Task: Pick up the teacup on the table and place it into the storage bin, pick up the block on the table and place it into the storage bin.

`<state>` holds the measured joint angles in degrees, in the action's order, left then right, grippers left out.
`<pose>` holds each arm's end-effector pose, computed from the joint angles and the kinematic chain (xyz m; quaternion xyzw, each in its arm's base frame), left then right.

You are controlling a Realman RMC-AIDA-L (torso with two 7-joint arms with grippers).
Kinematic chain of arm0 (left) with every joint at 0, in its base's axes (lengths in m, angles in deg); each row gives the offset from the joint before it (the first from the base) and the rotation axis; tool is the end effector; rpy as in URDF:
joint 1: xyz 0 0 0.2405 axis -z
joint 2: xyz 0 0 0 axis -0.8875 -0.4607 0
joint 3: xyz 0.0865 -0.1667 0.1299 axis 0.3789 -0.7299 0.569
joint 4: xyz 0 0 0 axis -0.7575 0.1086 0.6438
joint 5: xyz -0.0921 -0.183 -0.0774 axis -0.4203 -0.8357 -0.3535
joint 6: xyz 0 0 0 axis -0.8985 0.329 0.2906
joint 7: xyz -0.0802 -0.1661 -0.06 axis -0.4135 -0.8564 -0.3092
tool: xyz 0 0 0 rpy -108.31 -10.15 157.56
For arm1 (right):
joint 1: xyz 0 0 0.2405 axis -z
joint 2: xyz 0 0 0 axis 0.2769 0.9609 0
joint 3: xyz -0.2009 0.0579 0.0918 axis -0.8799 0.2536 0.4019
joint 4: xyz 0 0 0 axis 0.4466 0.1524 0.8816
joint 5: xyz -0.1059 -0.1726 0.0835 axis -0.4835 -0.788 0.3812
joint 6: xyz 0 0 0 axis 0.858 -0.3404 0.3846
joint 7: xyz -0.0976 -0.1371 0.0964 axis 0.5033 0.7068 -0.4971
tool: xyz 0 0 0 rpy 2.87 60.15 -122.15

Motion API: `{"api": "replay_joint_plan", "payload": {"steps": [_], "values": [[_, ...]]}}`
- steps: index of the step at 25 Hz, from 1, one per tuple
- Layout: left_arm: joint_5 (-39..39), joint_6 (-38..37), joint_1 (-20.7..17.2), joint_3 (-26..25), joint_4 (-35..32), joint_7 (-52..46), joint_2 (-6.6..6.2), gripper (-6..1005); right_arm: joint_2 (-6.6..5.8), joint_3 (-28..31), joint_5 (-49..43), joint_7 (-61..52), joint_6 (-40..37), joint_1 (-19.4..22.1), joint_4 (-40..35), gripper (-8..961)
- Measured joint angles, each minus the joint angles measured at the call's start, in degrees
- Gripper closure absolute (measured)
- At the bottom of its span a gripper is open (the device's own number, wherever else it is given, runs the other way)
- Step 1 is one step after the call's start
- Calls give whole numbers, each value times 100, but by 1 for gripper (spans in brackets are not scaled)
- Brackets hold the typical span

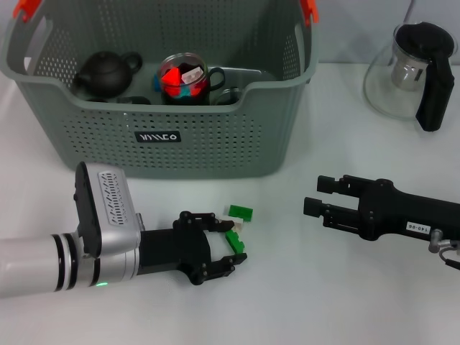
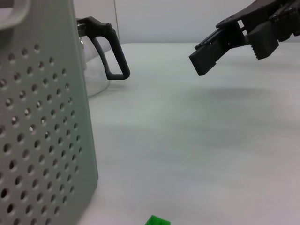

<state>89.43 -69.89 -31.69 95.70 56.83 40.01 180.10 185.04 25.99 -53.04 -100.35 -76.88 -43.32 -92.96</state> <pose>-0.2596 0.3097 -0.1415 -0.9724 -0.0726 -0.1382 0.1732 0.2342 0.3190 -0.0644 -0.9041 0.2833 0.2999 0.1117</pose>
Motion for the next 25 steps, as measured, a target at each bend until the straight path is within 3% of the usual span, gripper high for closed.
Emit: {"api": "replay_joint_plan", "payload": {"steps": [15, 17, 19, 22, 25], "values": [[-60, 24, 78, -38, 43, -170, -16, 441, -9, 0, 14, 1, -7, 0, -13, 279], [-61, 23, 81, -36, 38, -171, -20, 587, -9, 0, 14, -1, -11, 0, -18, 279], [-62, -36, 85, -32, 24, -177, -28, 587, -9, 0, 15, -1, -15, 0, -22, 279], [-32, -432, 36, -31, -184, -351, -75, 586, -9, 0, 22, -2, -24, 0, -29, 279], [24, -1476, -128, -31, -734, -870, -220, 586, -9, 0, 24, -4, -39, 0, -41, 279]]}}
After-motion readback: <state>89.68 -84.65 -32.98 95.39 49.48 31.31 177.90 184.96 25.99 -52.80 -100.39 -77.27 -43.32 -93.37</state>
